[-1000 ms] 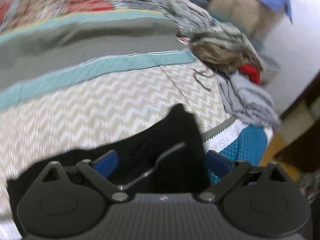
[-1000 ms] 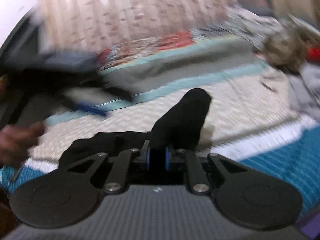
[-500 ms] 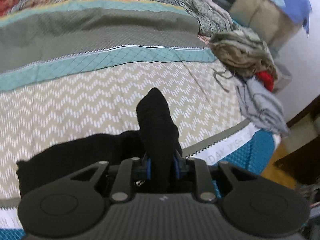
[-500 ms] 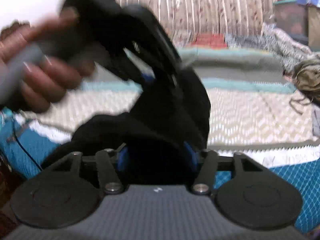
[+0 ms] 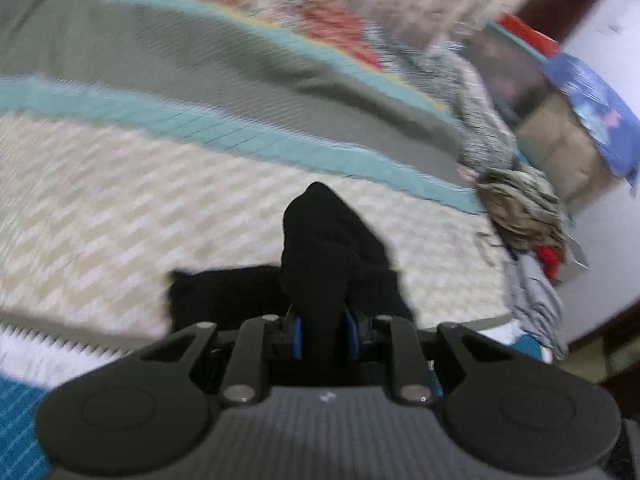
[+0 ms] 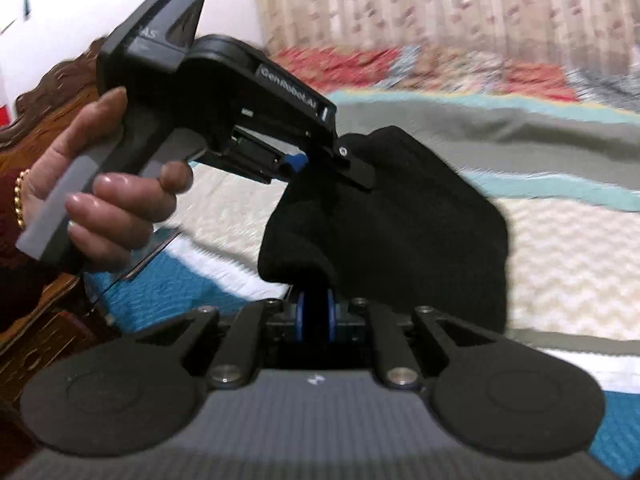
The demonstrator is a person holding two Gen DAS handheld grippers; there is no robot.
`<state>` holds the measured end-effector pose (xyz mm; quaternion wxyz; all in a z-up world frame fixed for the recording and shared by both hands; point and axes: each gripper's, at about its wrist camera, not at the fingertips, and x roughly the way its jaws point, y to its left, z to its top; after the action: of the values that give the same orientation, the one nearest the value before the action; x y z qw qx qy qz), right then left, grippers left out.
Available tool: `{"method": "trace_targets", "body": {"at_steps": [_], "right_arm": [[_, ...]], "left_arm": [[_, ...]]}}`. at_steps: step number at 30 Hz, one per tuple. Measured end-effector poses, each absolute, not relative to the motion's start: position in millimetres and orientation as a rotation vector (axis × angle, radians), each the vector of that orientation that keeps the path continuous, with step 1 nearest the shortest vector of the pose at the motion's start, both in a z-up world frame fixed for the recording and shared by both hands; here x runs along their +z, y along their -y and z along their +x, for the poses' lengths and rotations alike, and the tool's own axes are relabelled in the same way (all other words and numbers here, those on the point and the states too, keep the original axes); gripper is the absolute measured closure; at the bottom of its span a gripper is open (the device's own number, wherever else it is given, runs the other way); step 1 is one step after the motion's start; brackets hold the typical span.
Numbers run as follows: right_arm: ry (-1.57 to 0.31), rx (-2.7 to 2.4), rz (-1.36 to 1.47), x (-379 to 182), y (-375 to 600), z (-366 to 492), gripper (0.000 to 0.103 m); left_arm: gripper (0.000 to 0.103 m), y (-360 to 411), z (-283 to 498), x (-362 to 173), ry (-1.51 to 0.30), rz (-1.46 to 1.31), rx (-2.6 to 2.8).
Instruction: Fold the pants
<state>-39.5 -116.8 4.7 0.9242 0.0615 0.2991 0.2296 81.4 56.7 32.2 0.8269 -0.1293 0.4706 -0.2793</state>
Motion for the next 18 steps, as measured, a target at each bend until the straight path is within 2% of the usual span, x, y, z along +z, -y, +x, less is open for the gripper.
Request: {"method": "trace_targets", "body": {"at_steps": [2, 5, 6, 7, 9, 10, 11, 15, 18], "right_arm": [[-0.681, 0.504, 0.127, -8, 106, -24, 0.085], [-0.766, 0.526, 0.094, -40, 91, -8, 0.079], [-0.763, 0.519, 0.078, -41, 88, -7, 0.079], [-0.756, 0.519, 0.064, -38, 87, -9, 0.077], [-0.754, 0.554, 0.084, -22, 93, -14, 0.060], [-0.740, 0.570, 0.117, -13, 102, -17, 0.047], [-0.715, 0.578, 0.145, -11, 106, -30, 0.044], [-0.606, 0.539, 0.249, 10, 141, -64, 0.044], [-0.609, 0.414, 0.328, 6, 174, -64, 0.045]], "left_arm": [[0.078, -72, 85, 7, -1.037, -0.292, -0.530], [0.057, -80, 94, -43, -1.117, -0.242, -0.377], [0.043, -79, 95, -56, -1.139, -0.239, -0.360], [0.040, -82, 95, -63, -1.139, -0.273, -0.352], [0.040, -89, 91, -59, -1.122, -0.326, -0.365], [0.040, -90, 90, -55, -1.110, -0.325, -0.378], [0.040, -91, 88, -48, -1.089, -0.311, -0.384], [0.040, -101, 72, -18, -0.997, -0.307, -0.384], [0.036, -102, 61, -2, -0.950, -0.320, -0.450]]}}
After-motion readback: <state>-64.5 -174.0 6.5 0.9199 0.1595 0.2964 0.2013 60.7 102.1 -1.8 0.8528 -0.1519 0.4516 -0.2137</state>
